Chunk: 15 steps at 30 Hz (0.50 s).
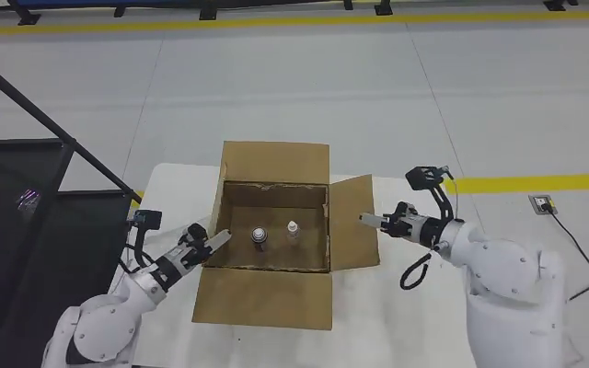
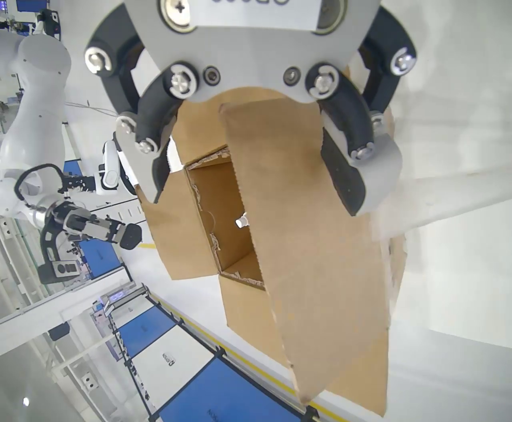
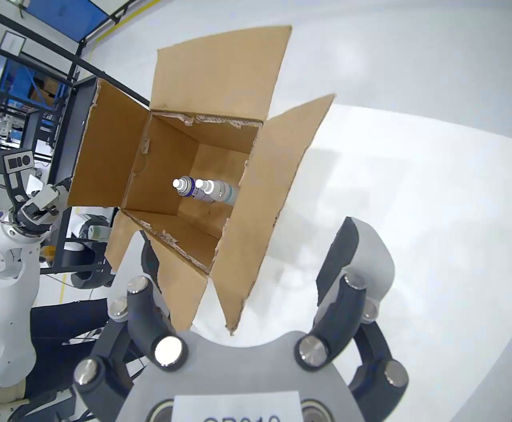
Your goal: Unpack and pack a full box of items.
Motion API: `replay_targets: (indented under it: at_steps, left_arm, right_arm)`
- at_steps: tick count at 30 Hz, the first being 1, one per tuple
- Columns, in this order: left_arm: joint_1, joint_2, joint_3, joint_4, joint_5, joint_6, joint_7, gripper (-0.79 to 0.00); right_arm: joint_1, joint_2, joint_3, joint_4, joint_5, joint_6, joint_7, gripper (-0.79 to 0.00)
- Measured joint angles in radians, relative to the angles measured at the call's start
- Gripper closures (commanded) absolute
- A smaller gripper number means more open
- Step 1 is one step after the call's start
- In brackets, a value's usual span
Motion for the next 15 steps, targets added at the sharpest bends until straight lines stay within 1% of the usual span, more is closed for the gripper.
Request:
replay_targets:
  at_steps: [4,6,10,15]
  left_arm:
    - [-0.049,-0.002,0.054,0.072,0.018,0.013,0.014,-0.785]
    - [-0.061,-0.002,0.07,0.09,0.018,0.013,0.018,-0.785]
    - [-0.075,-0.002,0.09,0.116,0.014,0.017,0.027,-0.785]
    - [-0.081,0.0,0.101,0.124,0.011,0.017,0.032,-0.785]
  right_arm:
    - [0.044,0.009,-0.021,0.109,0.069,-0.049,0.018,-0.785]
    - [0.055,0.013,-0.033,0.131,0.106,-0.068,0.027,-0.785]
    - [0.075,0.02,-0.057,0.142,0.219,-0.114,0.065,-0.785]
    - [0.093,0.029,-0.09,0.124,0.367,-0.152,0.122,-0.785]
